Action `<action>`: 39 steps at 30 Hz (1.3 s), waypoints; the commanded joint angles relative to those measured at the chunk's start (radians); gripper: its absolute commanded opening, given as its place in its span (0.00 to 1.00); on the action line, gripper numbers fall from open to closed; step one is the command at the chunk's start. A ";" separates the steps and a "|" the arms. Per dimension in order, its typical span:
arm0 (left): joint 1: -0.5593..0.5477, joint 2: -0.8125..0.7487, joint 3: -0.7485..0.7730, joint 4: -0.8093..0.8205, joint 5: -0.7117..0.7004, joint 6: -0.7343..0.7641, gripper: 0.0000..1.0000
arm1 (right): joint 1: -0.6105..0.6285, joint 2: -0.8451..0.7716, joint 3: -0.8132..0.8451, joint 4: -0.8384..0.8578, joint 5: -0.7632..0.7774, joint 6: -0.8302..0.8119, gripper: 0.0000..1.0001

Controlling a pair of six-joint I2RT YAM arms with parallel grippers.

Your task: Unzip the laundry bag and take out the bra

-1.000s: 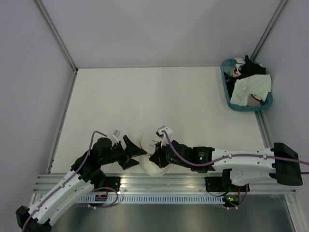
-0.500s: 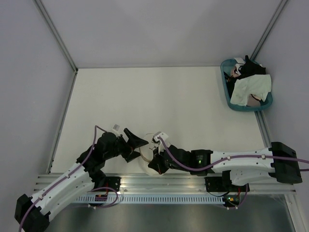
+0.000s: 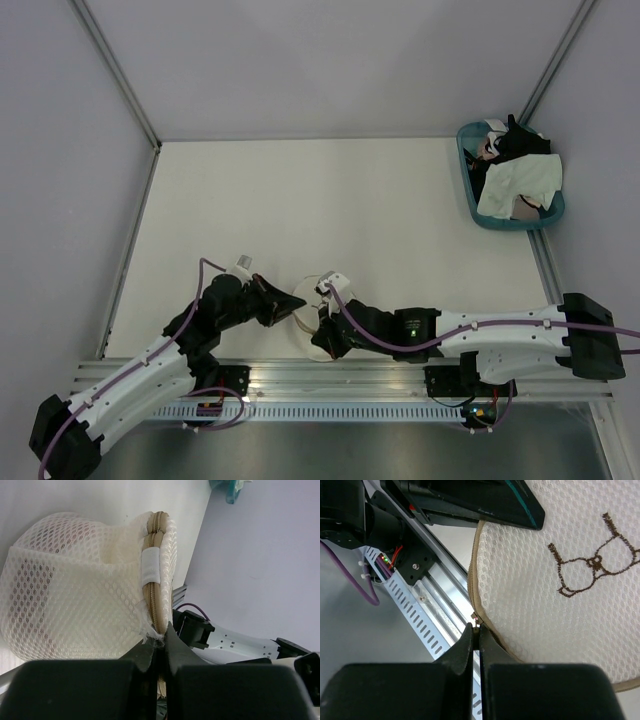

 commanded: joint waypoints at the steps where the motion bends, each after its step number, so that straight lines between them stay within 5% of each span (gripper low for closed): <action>1: -0.003 -0.007 -0.005 0.063 -0.027 0.020 0.02 | 0.007 0.010 0.076 -0.123 0.036 -0.022 0.00; 14: 0.040 0.139 0.122 0.010 -0.115 0.354 0.02 | 0.005 -0.010 0.058 -0.489 0.114 0.107 0.01; 21: 0.135 0.303 0.243 0.058 0.159 0.541 0.02 | -0.062 -0.019 0.067 -0.638 0.285 0.147 0.00; 33: 0.144 0.710 0.513 0.029 0.647 0.867 0.02 | -0.436 0.076 0.056 -0.495 0.347 -0.109 0.00; 39: 0.143 0.960 0.738 -0.198 0.812 1.078 0.02 | -0.533 0.120 0.131 -0.465 0.378 -0.133 0.00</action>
